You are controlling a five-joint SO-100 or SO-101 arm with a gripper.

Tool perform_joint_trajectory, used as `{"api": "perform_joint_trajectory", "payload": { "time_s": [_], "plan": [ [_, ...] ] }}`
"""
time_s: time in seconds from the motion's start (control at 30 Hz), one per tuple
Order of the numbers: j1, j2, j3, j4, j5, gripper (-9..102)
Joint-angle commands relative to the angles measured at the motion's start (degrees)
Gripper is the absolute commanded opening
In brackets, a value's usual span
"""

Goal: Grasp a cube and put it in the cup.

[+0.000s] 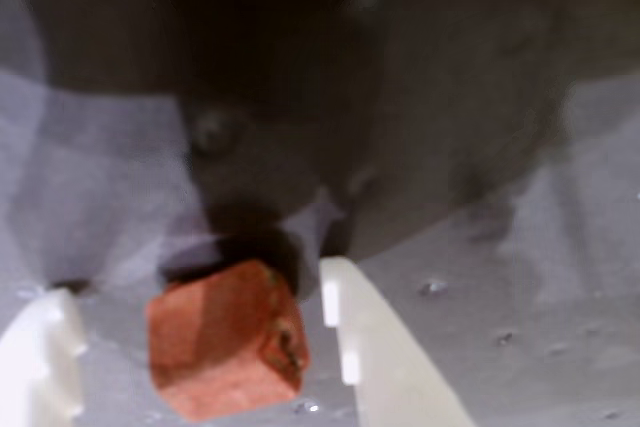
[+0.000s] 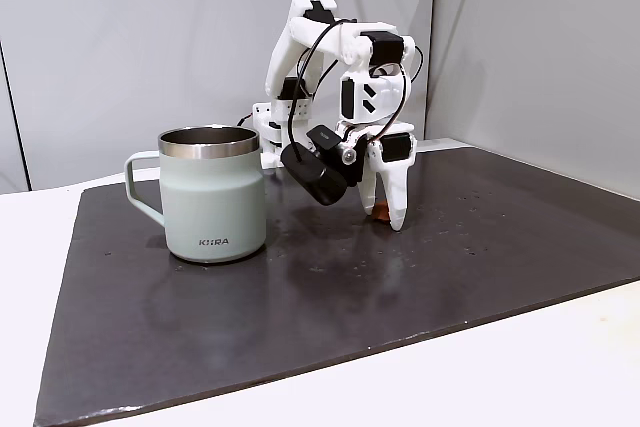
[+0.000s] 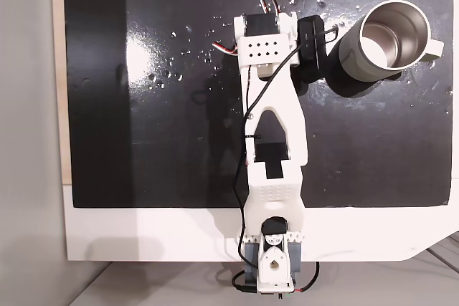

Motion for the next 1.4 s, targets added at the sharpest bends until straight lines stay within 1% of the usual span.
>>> {"api": "perform_joint_trajectory", "payload": {
  "time_s": [0.0, 0.4, 0.7, 0.87, 1.07, 1.37],
  "plan": [
    [-0.35, 0.62, -3.87, 0.70, -0.26, 24],
    [-0.35, 1.32, -4.83, 1.76, 0.18, 11],
    [-0.35, 1.49, -6.68, 2.37, 0.44, 3],
    [-0.26, 1.58, -8.44, 3.87, 0.62, 2],
    [-0.26, 2.02, -14.33, 8.17, 1.05, 2],
    [-0.18, 2.02, -29.97, 18.63, 2.02, 2]
  ]
}}
